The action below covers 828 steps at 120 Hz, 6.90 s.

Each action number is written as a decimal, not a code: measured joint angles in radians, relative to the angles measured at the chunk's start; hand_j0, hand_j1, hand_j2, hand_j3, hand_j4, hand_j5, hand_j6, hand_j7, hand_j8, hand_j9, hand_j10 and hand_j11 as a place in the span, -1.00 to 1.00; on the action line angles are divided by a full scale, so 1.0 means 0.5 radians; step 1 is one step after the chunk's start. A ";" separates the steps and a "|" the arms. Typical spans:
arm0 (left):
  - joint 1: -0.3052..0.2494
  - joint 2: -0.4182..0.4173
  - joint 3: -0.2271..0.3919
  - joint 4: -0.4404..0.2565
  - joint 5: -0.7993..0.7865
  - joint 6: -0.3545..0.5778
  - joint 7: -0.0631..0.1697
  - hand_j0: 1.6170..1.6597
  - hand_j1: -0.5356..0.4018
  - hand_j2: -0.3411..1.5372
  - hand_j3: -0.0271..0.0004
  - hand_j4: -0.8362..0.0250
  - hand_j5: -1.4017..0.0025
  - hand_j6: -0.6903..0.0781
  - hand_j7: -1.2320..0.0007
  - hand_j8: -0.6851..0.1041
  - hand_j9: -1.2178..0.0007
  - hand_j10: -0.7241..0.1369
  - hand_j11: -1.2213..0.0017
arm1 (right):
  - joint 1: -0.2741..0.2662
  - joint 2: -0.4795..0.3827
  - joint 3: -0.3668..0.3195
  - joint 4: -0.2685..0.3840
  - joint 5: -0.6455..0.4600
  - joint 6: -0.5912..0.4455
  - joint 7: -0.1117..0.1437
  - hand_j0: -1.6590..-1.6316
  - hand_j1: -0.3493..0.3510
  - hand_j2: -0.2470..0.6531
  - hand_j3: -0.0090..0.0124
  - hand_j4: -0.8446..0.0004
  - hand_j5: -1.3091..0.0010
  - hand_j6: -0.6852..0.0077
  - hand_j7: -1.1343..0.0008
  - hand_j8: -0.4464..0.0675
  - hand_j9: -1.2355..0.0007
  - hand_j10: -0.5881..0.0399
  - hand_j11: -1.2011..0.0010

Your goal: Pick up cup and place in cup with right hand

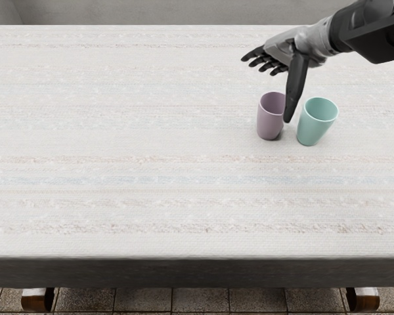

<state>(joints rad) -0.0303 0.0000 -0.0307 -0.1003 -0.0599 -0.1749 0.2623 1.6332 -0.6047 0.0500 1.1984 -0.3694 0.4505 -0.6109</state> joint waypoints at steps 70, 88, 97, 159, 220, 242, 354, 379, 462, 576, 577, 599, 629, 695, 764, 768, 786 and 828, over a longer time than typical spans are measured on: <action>-0.004 0.000 0.000 0.001 0.000 0.000 0.000 0.92 0.89 -0.64 0.97 0.94 1.00 0.80 1.00 0.73 1.00 0.68 1.00 | 0.020 0.347 -0.502 -0.118 -0.189 -0.689 0.000 -0.93 -0.91 -0.46 -0.16 0.93 0.94 0.89 0.94 0.62 0.94 0.78 0.94; -0.004 0.000 0.000 0.000 0.000 0.000 0.000 0.92 0.89 -0.64 0.97 0.94 1.00 0.80 1.00 0.73 1.00 0.68 1.00 | -0.032 0.379 -0.516 -0.160 -0.232 -0.804 0.000 -0.93 -0.76 -0.48 -0.16 0.83 0.86 0.77 0.84 0.46 0.85 0.65 0.85; -0.011 0.000 0.000 0.000 0.000 0.000 0.000 0.92 0.89 -0.64 0.97 0.94 1.00 0.80 1.00 0.73 1.00 0.68 1.00 | -0.062 0.401 -0.518 -0.191 -0.246 -0.832 0.000 -0.93 -0.72 -0.49 -0.16 0.80 0.84 0.73 0.81 0.41 0.83 0.61 0.82; -0.039 0.000 0.000 0.001 0.000 0.000 0.000 0.92 0.89 -0.64 0.97 0.94 1.00 0.80 1.00 0.73 1.00 0.68 1.00 | -0.240 0.622 -0.522 -0.558 -0.330 -0.851 0.000 -0.93 -0.74 -0.48 -0.16 0.81 0.85 0.75 0.82 0.43 0.84 0.62 0.83; -0.041 0.000 0.000 0.001 0.000 0.000 0.000 0.92 0.89 -0.64 0.97 0.94 1.00 0.80 1.00 0.73 1.00 0.68 1.00 | -0.341 0.812 -0.520 -0.817 -0.397 -0.855 0.000 -0.93 -0.69 -0.49 -0.16 0.78 0.82 0.70 0.79 0.37 0.81 0.58 0.80; -0.041 0.000 0.000 0.001 0.000 0.000 0.000 0.92 0.89 -0.64 0.97 0.94 1.00 0.80 1.00 0.74 1.00 0.68 1.00 | -0.346 0.846 -0.521 -0.859 -0.404 -0.855 0.000 -0.93 -0.53 -0.51 -0.16 0.67 0.72 0.57 0.68 0.19 0.71 0.43 0.70; -0.041 0.000 0.000 0.001 0.000 0.000 0.000 0.92 0.89 -0.64 0.95 0.94 1.00 0.80 1.00 0.73 1.00 0.68 1.00 | -0.389 0.941 -0.522 -0.977 -0.455 -0.847 -0.001 -0.73 -0.11 -0.61 -0.15 0.14 0.31 -0.07 0.21 -0.65 0.26 -0.27 0.24; -0.041 0.000 0.000 0.001 0.000 0.000 0.000 0.92 0.89 -0.64 0.96 0.94 1.00 0.80 1.00 0.73 1.00 0.68 1.00 | -0.372 0.935 -0.518 -0.968 -0.436 -0.838 0.000 -0.67 -0.12 -0.70 -0.16 0.13 0.27 -0.09 0.16 -0.65 0.22 -0.30 0.20; -0.038 0.000 0.001 0.001 0.000 0.000 0.000 0.92 0.89 -0.64 0.97 0.94 1.00 0.80 1.00 0.74 1.00 0.68 1.00 | -0.129 0.806 -0.486 -0.887 -0.364 -0.710 0.000 -0.43 -0.02 -0.80 -0.24 0.00 0.13 -0.03 0.01 -0.37 0.08 -0.37 0.05; -0.059 0.000 0.017 0.003 0.003 0.000 0.000 0.92 0.89 -0.64 0.97 0.94 1.00 0.80 1.00 0.74 1.00 0.68 1.00 | 0.108 0.034 -0.512 -0.097 -0.244 -0.712 -0.002 -0.02 0.30 -0.61 -0.30 -0.10 -0.05 0.31 -0.19 0.10 -0.11 0.00 -0.15; -0.059 0.000 0.017 0.003 0.003 0.000 0.000 0.92 0.89 -0.64 0.97 0.94 1.00 0.80 1.00 0.74 1.00 0.68 1.00 | 0.107 0.031 -0.512 -0.094 -0.244 -0.712 -0.002 -0.02 0.31 -0.61 -0.31 -0.09 -0.05 0.31 -0.19 0.10 -0.11 0.00 -0.15; -0.072 0.000 0.018 0.005 0.003 0.000 0.000 0.92 0.89 -0.64 0.97 0.94 1.00 0.80 1.00 0.74 1.00 0.68 1.00 | 0.087 -0.033 -0.518 -0.032 -0.246 -0.749 -0.002 0.02 0.33 -0.61 -0.31 -0.06 -0.06 0.35 -0.20 0.15 -0.12 0.03 -0.16; -0.153 0.000 0.020 0.007 0.003 0.000 0.000 0.92 0.89 -0.64 0.98 0.94 1.00 0.80 1.00 0.74 1.00 0.68 1.00 | 0.051 -0.079 -0.521 -0.023 -0.256 -0.768 -0.002 0.03 0.34 -0.59 -0.30 -0.06 -0.05 0.36 -0.20 0.16 -0.12 0.05 -0.17; -0.243 0.000 0.021 0.011 0.005 0.000 0.000 0.92 0.89 -0.64 0.98 0.94 1.00 0.80 1.00 0.74 1.00 0.68 1.00 | 0.020 -0.103 -0.524 -0.067 -0.270 -0.771 -0.002 0.01 0.33 -0.59 -0.31 -0.07 -0.05 0.35 -0.20 0.14 -0.11 0.04 -0.16; -0.258 0.000 0.024 0.012 0.006 0.000 0.000 0.92 0.89 -0.64 0.98 0.94 1.00 0.80 1.00 0.74 1.00 0.68 1.00 | -0.041 -0.110 -0.511 -0.086 -0.308 -0.785 -0.001 0.01 0.27 -0.64 -0.32 -0.13 -0.02 0.29 -0.19 0.02 -0.10 -0.03 -0.15; -0.258 0.000 0.024 0.012 0.006 0.000 0.000 0.92 0.89 -0.64 0.98 0.94 1.00 0.80 1.00 0.74 1.00 0.68 1.00 | -0.041 -0.110 -0.511 -0.086 -0.309 -0.785 -0.001 0.00 0.27 -0.65 -0.32 -0.13 -0.02 0.29 -0.19 0.02 -0.10 -0.03 -0.15; -0.258 0.000 0.024 0.013 0.006 0.000 0.000 0.92 0.89 -0.64 0.98 0.94 1.00 0.80 1.00 0.74 1.00 0.68 1.00 | -0.044 -0.111 -0.509 -0.085 -0.311 -0.786 -0.002 -0.03 0.27 -0.64 -0.33 -0.13 -0.01 0.29 -0.19 0.03 -0.09 -0.03 -0.14; -0.255 0.000 0.022 0.013 0.006 0.000 0.000 0.92 0.89 -0.64 0.98 0.94 1.00 0.80 1.00 0.74 1.00 0.68 1.00 | -0.064 -0.122 -0.499 -0.084 -0.308 -0.788 -0.002 -0.03 0.25 -0.58 -0.31 -0.14 0.01 0.27 -0.16 0.01 -0.07 -0.06 -0.11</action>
<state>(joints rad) -0.1580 0.0000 -0.0198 -0.0937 -0.0571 -0.1749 0.2623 1.6012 -0.6659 -0.1997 1.1564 -0.5236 0.0568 -0.6117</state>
